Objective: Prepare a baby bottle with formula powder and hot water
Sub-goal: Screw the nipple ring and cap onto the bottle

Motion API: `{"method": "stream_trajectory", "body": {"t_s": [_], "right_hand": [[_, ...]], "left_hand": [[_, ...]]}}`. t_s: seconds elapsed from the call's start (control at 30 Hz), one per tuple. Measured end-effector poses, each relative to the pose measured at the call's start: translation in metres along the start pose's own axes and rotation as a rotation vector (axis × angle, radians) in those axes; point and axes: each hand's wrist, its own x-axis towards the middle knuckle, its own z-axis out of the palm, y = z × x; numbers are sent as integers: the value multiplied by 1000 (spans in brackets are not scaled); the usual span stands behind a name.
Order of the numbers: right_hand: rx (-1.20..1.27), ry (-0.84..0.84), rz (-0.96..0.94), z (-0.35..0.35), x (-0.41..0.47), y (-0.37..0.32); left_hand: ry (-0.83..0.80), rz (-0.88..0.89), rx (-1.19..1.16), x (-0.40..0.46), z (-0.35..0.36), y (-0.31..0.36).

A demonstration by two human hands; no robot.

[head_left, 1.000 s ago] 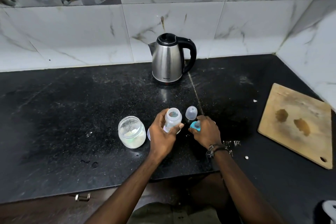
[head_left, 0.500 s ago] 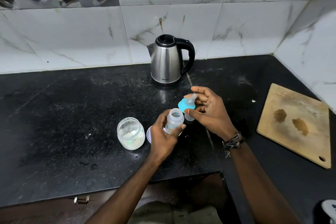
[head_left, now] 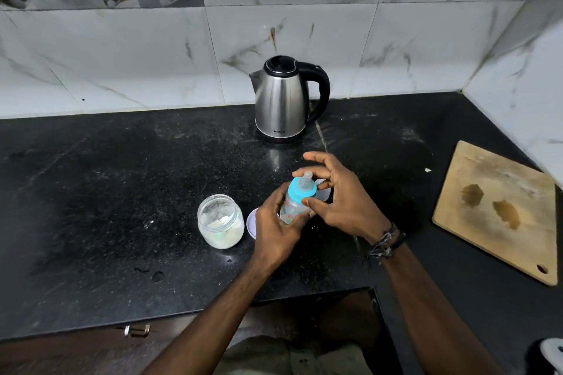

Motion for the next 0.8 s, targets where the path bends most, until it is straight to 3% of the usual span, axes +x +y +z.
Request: {"method": "stream_trajectory", "body": {"t_s": [0.3, 0.57, 0.8], "right_hand": [[-161, 42, -31, 2, 4, -1], [-593, 118, 38, 3, 1, 0], [-215, -72, -2, 1, 2, 0]], "left_hand": [[16, -31, -47, -5, 1, -6], [-11, -27, 16, -6, 3, -9], [17, -30, -3, -6, 1, -13]]}}
